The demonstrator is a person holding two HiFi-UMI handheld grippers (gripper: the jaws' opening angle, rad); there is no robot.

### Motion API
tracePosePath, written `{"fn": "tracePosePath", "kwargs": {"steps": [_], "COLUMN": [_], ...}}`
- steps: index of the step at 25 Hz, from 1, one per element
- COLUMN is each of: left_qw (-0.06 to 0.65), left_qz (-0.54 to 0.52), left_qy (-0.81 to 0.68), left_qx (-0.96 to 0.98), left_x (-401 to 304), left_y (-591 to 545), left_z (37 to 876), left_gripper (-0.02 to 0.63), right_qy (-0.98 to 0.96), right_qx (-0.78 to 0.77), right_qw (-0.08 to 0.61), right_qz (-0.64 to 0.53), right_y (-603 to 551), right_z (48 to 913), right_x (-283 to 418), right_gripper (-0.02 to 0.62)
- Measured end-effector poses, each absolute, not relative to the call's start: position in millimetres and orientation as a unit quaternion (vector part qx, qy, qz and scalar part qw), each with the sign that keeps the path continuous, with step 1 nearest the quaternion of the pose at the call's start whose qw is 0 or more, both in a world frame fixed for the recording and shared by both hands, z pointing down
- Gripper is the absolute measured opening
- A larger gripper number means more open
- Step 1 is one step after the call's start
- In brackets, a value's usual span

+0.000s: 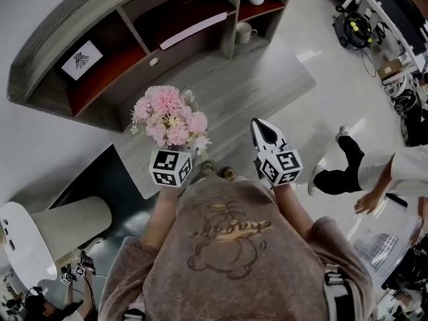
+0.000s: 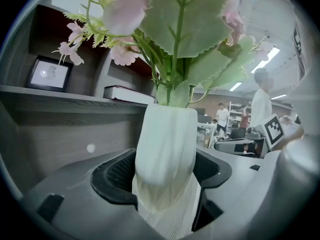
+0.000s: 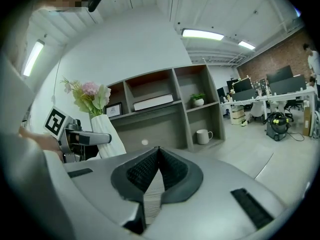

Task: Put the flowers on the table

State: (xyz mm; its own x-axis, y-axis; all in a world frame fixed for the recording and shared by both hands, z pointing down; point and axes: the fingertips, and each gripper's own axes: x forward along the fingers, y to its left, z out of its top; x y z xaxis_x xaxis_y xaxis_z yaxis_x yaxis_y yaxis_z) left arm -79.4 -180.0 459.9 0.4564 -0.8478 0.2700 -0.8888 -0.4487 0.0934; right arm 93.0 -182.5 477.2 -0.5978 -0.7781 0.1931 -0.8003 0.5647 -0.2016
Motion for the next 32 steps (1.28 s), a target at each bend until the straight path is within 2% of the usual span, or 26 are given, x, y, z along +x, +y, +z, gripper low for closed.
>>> {"fn": "tracePosePath", "kwargs": {"steps": [19, 32], "left_qw": [0.099, 0.083], "left_qz": [0.118, 0.144], "left_qy": [-0.435, -0.4], "left_qx": [0.887, 0.901], "left_x": [-67.8, -41.7], "left_y": [-249.7, -278.7], "left_z": [490.7, 543.2], "left_gripper": [0.353, 0.353], "right_qy": [-0.846, -0.819], "right_qx": [0.511, 0.55], "right_qw": [0.041, 0.045], "right_qz": [0.145, 0.155], "right_y": [-197.1, -190.8], "right_z": [478.7, 482.5], "right_x": [88.9, 114.3], "right_gripper": [-0.002, -0.002]}}
